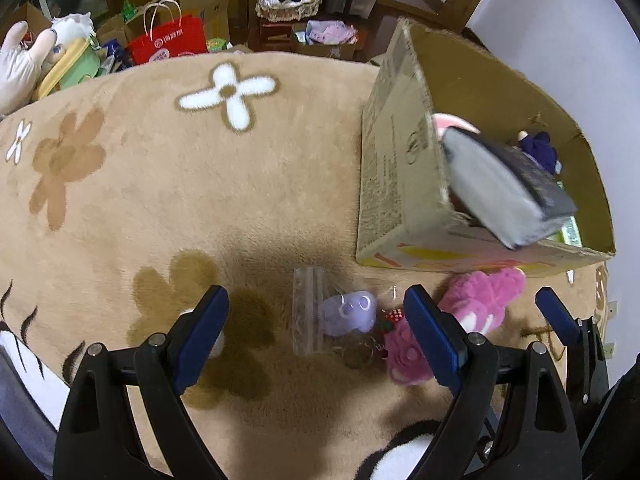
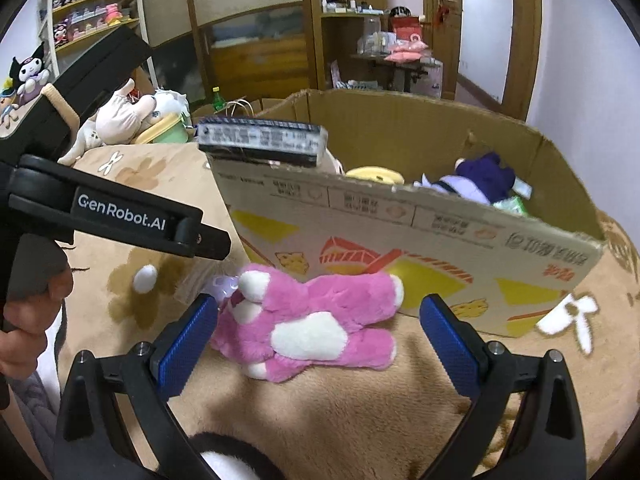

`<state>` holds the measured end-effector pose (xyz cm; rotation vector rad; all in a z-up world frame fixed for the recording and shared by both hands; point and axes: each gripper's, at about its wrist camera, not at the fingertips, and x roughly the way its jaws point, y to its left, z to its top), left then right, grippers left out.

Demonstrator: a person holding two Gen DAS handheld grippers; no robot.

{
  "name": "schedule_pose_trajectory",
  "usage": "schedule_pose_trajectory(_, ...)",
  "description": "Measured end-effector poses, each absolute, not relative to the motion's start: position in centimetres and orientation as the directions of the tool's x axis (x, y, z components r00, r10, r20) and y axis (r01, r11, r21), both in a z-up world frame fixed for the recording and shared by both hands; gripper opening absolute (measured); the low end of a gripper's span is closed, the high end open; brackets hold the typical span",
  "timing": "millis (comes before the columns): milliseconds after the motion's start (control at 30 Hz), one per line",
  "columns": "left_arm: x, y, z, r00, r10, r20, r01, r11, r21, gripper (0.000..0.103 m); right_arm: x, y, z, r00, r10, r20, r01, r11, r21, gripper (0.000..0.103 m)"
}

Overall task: Organize soft objects
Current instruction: 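Lower the right tool onto the pink plush bear beside the box, then close the right tool on the pink bear while the left tool grips the keychain bag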

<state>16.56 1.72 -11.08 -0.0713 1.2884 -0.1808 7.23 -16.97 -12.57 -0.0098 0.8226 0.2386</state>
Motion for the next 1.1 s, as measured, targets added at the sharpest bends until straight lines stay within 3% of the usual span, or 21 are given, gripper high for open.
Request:
schedule_pose_trajectory(633,17.7,1.5,-14.3,0.193,-0.196,-0.962,0.079,0.98,-0.184,0.088,9.8,-17.3,-15.0,0.627,0.255,-0.737,-0.194,0.966,0.169,0.103)
schedule_pose_trajectory(1100,17.6,1.0,-15.0,0.179,-0.182,-0.967,0.085,0.982,-0.169,0.088,10.9,-18.6,-17.0,0.576,0.36,-0.734,-0.172,0.931,0.322,0.103)
